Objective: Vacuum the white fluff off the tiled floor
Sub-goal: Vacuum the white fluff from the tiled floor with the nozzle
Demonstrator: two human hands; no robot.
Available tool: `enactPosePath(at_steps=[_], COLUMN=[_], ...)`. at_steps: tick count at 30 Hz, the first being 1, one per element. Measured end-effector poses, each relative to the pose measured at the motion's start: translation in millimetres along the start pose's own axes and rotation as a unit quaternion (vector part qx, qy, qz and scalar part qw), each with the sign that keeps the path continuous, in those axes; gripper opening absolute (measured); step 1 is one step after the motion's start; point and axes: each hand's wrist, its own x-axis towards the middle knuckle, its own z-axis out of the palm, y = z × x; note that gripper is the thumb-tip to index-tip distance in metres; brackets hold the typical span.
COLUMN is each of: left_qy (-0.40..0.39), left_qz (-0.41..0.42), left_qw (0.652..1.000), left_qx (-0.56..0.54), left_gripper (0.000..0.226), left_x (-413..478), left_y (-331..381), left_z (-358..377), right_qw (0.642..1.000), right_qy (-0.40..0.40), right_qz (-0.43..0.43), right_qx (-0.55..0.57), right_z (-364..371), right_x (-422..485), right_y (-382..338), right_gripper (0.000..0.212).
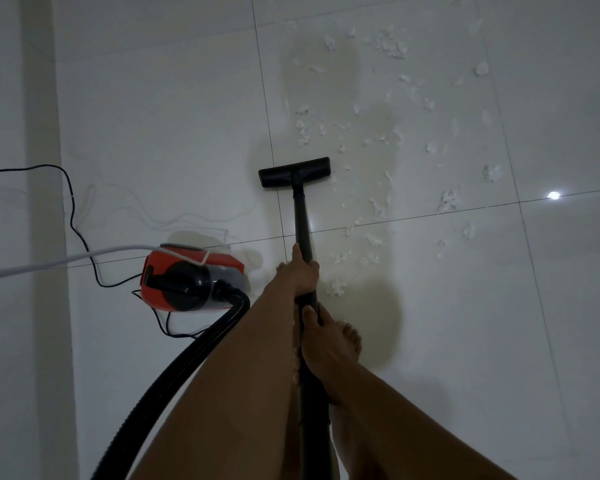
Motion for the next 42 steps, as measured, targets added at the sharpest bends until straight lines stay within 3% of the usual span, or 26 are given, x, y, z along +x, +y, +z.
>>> enactPosePath(at_steps=[6, 14, 23, 36, 42], left_qy=[-0.015, -0.015, -0.019, -0.005, 0.003], left_qz=[-0.006, 0.014, 0.022, 0.024, 0.023], left_qw=[1.0, 1.0, 0.999, 0.999, 0.999], left_qx=[0.019, 0.014, 0.037, 0.04, 0.046], left_gripper=[0.096, 0.077, 0.076, 0.075, 0.075], left_x=[31, 19, 33, 65, 82], left_y=[15, 47, 74, 113, 131], left_z=[-8, -44, -81, -123, -147], right_qw=[0.986, 0.994, 0.998, 0.993, 0.989], right_qy=[-0.16, -0.108, -0.055, -0.068, -0.08], right_qz=[0.02, 0.022, -0.011, 0.048, 0.064], right_qx=[0.035, 0.008, 0.033, 0.078, 0.103], right_z=[-1, 16, 40, 57, 65], right_x=[15, 43, 71, 109, 126], right_y=[-18, -49, -81, -128, -156], right_gripper=[0.035, 0.037, 0.036, 0.027, 0.033])
